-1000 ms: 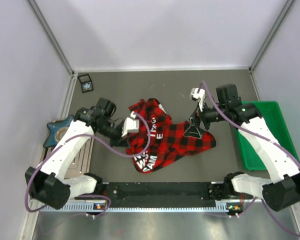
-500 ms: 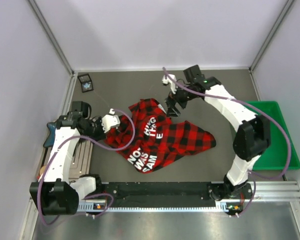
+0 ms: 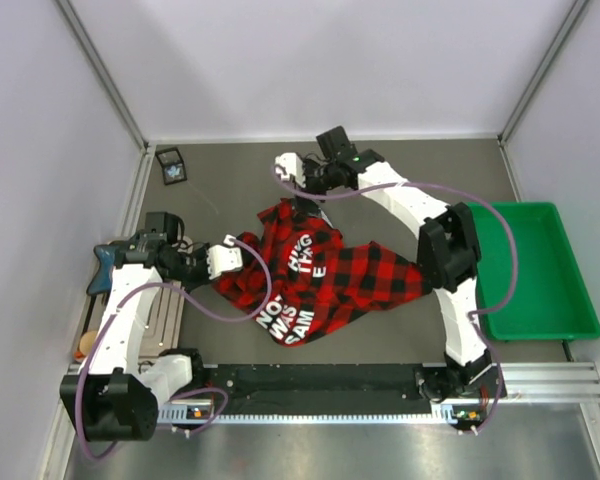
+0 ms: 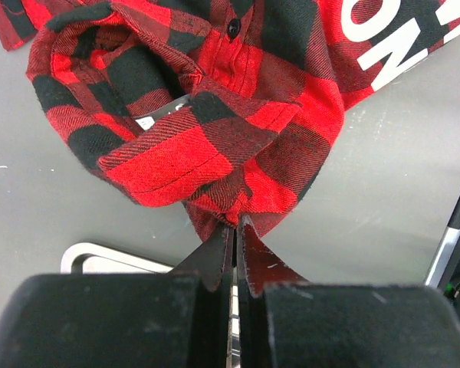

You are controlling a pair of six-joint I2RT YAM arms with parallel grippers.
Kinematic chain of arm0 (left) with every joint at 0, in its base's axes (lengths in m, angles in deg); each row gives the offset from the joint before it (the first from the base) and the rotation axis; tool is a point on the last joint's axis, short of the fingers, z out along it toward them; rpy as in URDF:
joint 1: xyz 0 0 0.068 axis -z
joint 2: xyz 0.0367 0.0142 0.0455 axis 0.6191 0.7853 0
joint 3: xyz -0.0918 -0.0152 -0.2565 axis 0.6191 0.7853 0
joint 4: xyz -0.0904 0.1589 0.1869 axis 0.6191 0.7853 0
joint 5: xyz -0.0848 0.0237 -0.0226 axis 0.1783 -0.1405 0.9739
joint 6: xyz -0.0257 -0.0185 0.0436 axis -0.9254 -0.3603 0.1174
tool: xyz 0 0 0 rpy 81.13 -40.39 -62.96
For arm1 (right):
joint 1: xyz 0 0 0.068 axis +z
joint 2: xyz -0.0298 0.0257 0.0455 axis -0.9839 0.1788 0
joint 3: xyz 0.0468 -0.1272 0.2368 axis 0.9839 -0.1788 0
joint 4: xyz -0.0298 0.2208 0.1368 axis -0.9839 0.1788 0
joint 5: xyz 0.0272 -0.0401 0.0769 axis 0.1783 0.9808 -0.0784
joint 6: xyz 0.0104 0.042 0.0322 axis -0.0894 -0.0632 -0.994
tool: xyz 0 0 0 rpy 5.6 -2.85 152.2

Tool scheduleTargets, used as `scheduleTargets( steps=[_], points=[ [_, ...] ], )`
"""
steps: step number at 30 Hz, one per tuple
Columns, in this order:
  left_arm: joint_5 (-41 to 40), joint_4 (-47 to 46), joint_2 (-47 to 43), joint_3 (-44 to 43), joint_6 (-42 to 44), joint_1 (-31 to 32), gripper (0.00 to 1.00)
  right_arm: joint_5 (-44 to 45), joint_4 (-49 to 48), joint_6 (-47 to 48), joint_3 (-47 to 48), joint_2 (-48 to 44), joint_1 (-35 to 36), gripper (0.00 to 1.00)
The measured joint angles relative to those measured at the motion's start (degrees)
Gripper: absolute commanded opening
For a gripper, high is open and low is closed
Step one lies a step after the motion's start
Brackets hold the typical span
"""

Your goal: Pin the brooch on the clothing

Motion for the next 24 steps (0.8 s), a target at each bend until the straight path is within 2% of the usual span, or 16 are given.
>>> scheduleTargets(
  steps=[7,9,11,12,14,16,17,21,24],
  points=[
    [2.38,0.59,-1.01,0.0,3.74,0.02,0.0,0.81,-2.38,10.97,1.55,7.02,4.74,0.99],
    [3.02,1.07,-1.14,0.0,4.11,0.0,0.0,1.4,-2.99,12.39,3.72,9.53,5.66,0.95],
    [3.37,1.36,-1.18,0.0,4.33,0.02,0.0,2.23,-4.04,14.51,5.33,11.72,6.38,0.81],
    [3.41,1.38,-1.18,0.0,4.44,0.0,0.0,2.6,-4.28,15.56,5.53,12.31,6.54,0.66],
    [3.39,1.38,-1.27,0.0,4.46,0.0,0.0,3.63,-4.55,18.45,5.53,12.96,6.82,0.51],
    [3.32,1.36,-1.42,0.0,4.33,0.0,0.0,4.66,-4.98,20.5,4.59,13.05,6.86,0.13],
    [3.17,1.33,-1.49,0.0,4.07,0.0,0.0,5.11,-5.25,21.53,4.17,13.05,6.86,0.0],
    [2.25,0.0,-1.51,0.0,1.2,0.02,0.0,8.11,-5.38,21.55,0.87,12.46,6.82,0.0],
    [1.11,-3.89,-1.27,-0.09,-5.66,0.0,0.0,10.91,-4.31,17.81,-0.26,10.82,6.21,0.0]
  ],
)
